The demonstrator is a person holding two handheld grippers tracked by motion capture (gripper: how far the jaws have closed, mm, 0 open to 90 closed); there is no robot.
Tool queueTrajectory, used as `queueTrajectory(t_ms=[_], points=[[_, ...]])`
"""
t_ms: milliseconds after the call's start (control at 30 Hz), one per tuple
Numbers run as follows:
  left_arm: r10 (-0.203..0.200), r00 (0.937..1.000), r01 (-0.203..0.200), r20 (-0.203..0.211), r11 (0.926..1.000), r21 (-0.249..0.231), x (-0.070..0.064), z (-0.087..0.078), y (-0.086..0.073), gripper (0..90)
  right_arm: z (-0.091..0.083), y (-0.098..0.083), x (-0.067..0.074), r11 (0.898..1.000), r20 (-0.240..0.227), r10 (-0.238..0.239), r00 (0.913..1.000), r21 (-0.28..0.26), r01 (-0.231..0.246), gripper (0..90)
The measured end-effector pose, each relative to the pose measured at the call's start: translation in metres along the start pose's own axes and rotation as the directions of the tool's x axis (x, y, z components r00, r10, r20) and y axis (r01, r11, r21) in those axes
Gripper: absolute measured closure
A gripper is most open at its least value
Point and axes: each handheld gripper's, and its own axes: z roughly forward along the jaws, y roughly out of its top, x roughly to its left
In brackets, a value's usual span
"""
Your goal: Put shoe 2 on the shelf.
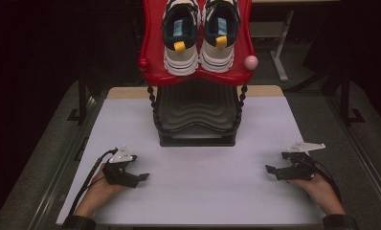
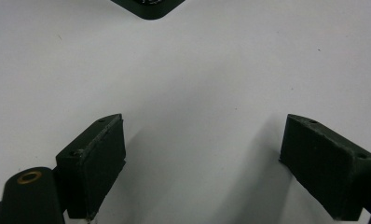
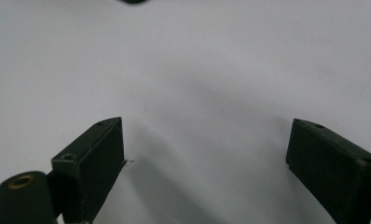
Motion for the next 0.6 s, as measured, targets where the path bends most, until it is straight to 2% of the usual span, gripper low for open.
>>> queueTrajectory(t_ms=[100, 133, 600], points=[[0.0, 1.0, 0.0, -0.001, 1.0, 0.001, 0.0, -0.0001, 0.0, 13.0, 0.0009, -0.0007, 0.0014, 1.0, 0.025, -0.017, 0.9995, -0.002, 0.017, 10.1], [0.0, 1.0, 0.0, -0.001, 1.0, 0.001, -0.0001, -0.0001, 0.0, 13.0, 0.0023, -0.0003, 0.0045, 0.999, 0.049, -0.039, 0.998, 0.011, 0.038, 9.3], [-0.002, 1.0, 0.002, 0.0, 1.0, -0.002, 0.0, 0.0002, -0.0001, 13.0, 0.0029, -0.0003, 0.0058, 0.999, 0.051, -0.042, 0.9978, 0.015, 0.041, 9.2]])
